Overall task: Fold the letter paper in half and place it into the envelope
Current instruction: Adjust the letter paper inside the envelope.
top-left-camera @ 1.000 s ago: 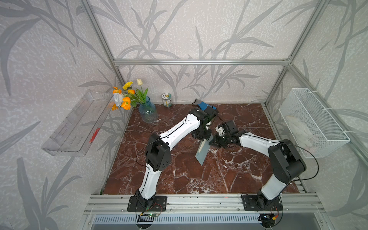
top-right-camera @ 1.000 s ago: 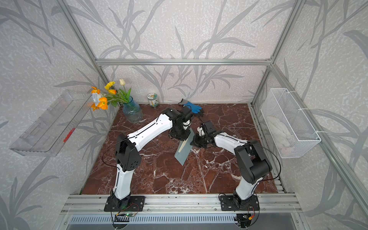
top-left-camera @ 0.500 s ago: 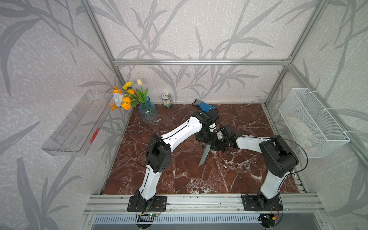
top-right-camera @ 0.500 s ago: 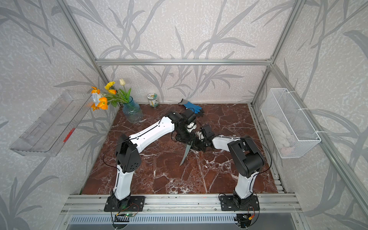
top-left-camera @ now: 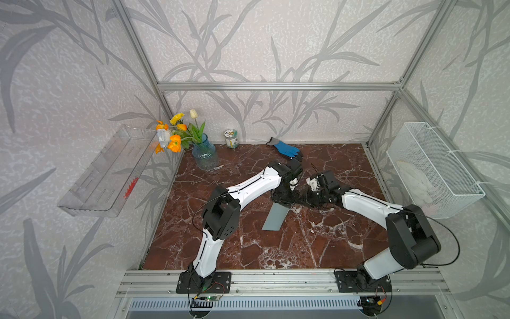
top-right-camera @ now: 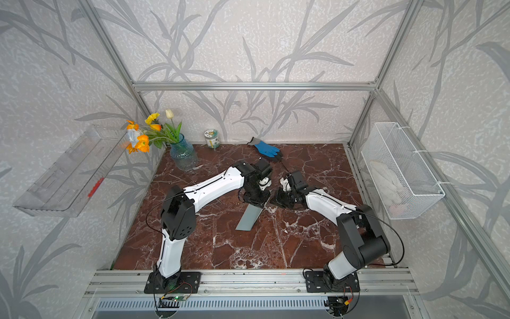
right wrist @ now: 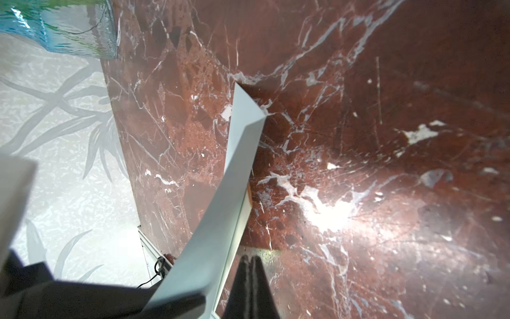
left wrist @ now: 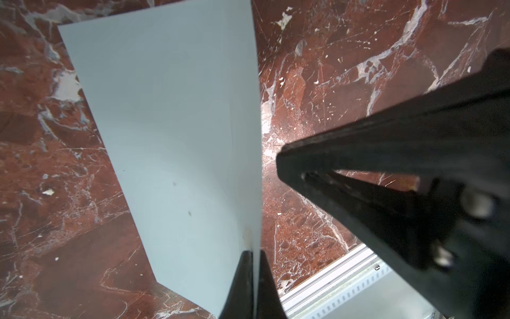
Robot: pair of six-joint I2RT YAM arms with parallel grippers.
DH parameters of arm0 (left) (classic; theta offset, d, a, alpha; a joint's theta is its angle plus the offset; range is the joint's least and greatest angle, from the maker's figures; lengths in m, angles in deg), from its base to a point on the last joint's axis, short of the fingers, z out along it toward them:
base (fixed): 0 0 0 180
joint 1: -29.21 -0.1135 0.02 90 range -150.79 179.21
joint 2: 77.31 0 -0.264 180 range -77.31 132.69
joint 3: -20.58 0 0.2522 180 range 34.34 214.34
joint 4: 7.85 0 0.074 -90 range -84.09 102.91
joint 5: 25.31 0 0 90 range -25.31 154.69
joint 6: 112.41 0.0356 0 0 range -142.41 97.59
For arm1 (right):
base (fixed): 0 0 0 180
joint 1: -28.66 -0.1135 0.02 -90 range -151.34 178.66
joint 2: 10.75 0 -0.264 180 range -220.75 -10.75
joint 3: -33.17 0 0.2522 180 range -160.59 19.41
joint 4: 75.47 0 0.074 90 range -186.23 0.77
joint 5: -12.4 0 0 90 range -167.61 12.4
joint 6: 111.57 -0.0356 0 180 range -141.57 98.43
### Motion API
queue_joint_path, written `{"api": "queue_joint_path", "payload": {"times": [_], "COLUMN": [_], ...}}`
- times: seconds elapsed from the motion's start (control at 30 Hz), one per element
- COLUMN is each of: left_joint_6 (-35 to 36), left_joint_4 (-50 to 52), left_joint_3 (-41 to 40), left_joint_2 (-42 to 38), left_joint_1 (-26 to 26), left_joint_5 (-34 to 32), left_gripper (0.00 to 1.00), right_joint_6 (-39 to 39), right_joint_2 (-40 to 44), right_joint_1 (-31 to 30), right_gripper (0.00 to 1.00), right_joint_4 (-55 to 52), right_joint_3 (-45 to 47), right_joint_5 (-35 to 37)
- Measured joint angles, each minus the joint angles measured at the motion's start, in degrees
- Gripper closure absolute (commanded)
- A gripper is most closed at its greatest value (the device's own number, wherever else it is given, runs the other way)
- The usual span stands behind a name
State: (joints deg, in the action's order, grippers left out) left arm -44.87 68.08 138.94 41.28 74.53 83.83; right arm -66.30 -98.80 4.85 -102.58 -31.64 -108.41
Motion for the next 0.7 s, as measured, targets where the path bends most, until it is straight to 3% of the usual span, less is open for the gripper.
{"api": "queue_joint_path", "payload": {"times": [0.7], "left_joint_6": [-1.4], "left_joint_4": [-2.0], "left_joint_3": [-2.1], "left_joint_2": [-1.7], "left_joint_1": [-0.5], "left_joint_5": [0.6], "left_gripper": [1.0], "right_joint_6": [-1.7], "right_joint_2": [-1.7], "right_joint_1": [-1.2], "right_gripper": [1.0], "right_joint_4": [1.5], "right_joint_3": [0.0], "right_joint_5": [0.3]}}
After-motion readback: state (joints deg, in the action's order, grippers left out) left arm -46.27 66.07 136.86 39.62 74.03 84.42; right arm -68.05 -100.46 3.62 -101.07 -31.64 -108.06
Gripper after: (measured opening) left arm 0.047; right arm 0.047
